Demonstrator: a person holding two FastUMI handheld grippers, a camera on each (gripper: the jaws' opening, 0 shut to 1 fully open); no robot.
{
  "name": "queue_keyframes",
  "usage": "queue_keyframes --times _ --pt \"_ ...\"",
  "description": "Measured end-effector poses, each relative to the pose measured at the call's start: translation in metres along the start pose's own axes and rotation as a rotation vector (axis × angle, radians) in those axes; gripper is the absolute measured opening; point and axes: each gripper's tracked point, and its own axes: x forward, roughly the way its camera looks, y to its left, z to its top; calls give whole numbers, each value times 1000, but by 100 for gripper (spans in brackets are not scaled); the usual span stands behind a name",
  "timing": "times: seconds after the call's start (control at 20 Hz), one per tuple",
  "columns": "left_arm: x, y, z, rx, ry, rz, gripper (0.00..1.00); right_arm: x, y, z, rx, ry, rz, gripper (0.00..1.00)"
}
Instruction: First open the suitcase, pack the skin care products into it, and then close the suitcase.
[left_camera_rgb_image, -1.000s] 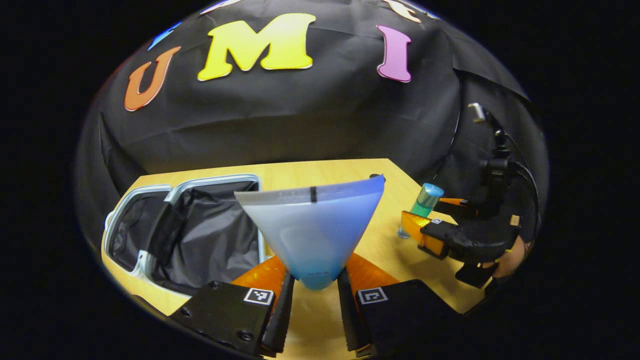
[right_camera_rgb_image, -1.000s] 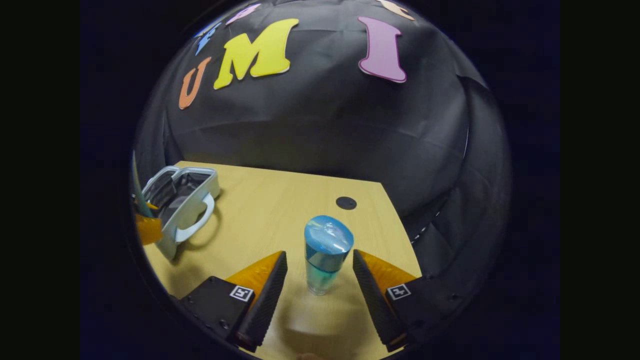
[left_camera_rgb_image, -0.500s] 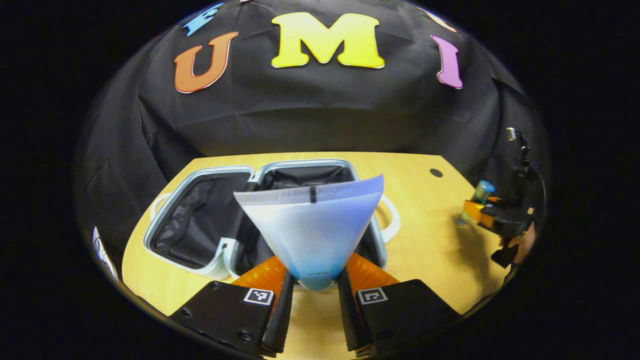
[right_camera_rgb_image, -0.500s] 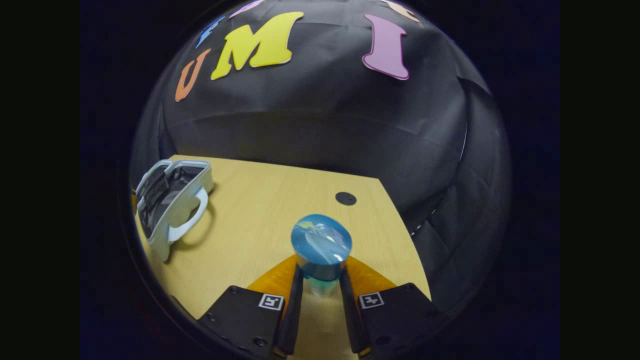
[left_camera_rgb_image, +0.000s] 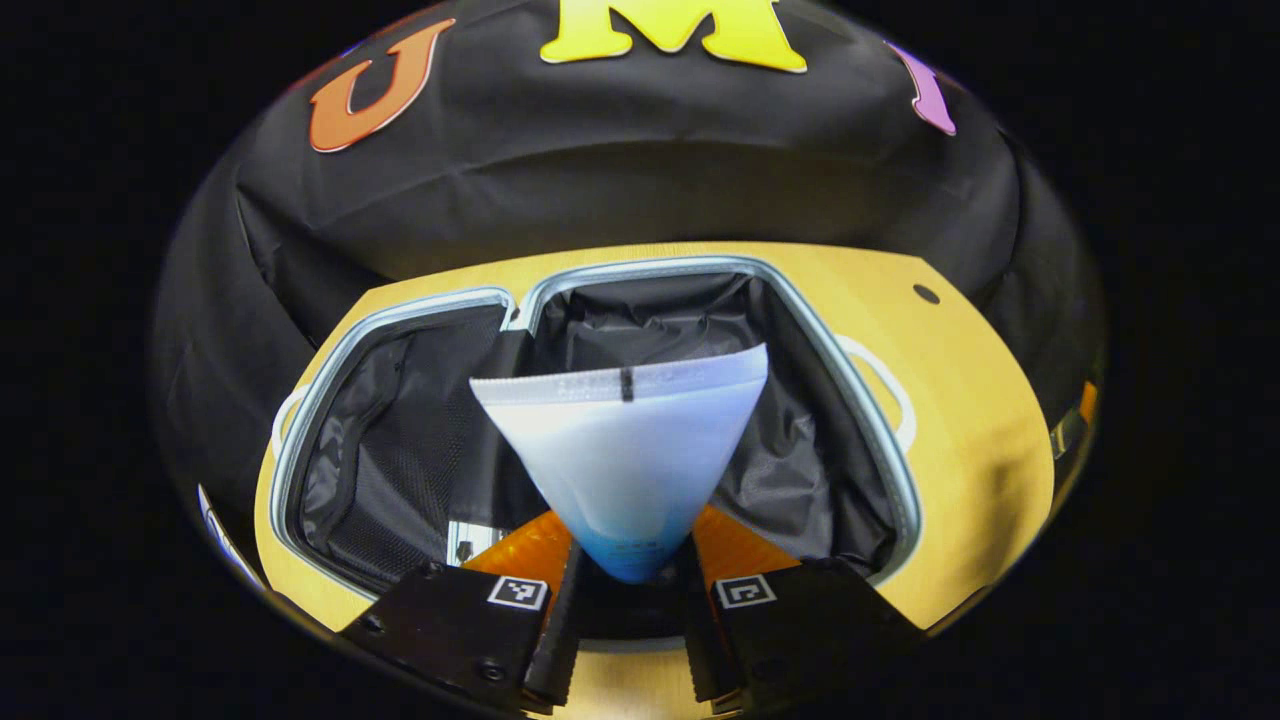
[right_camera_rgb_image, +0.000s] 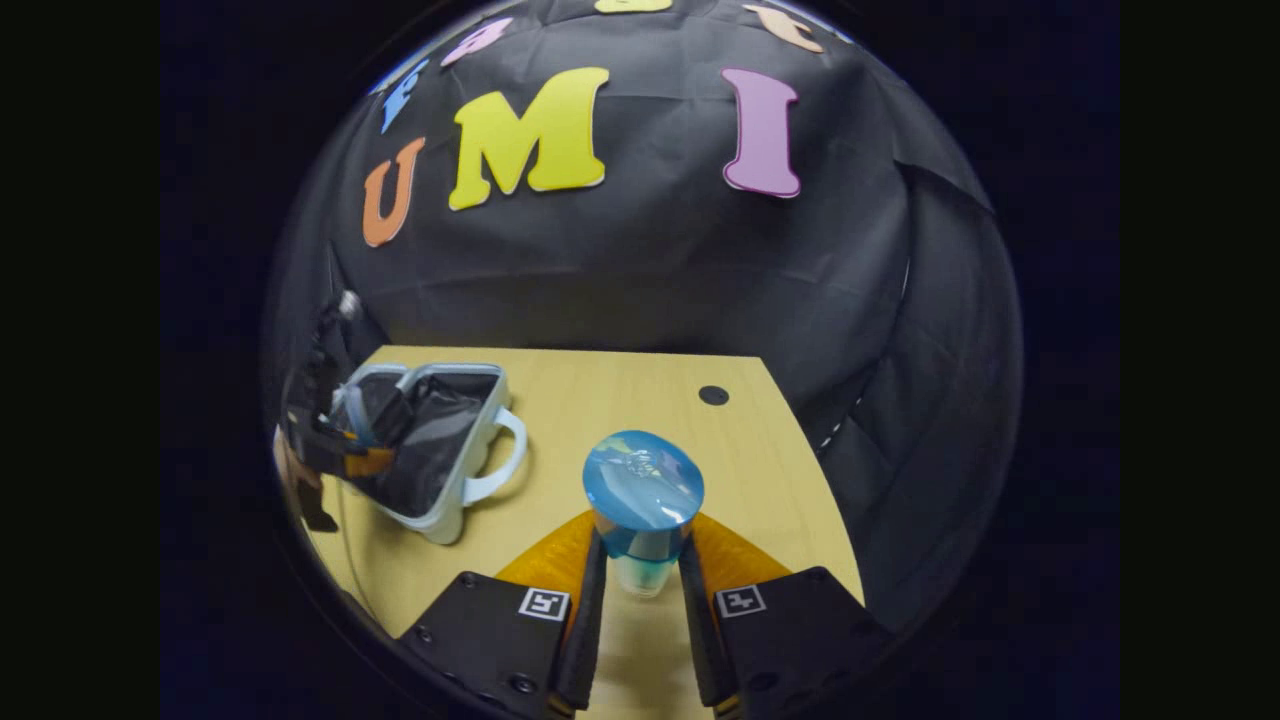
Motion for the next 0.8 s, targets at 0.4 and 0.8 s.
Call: queue_keyframes --times 0.4,0.8 --pt "28 5 -19 -4 119 2 47 -49 23 -7 -6 -16 -49 36" --pt "34 7 -15 9 133 9 48 -51 44 3 -49 -17 -40 36"
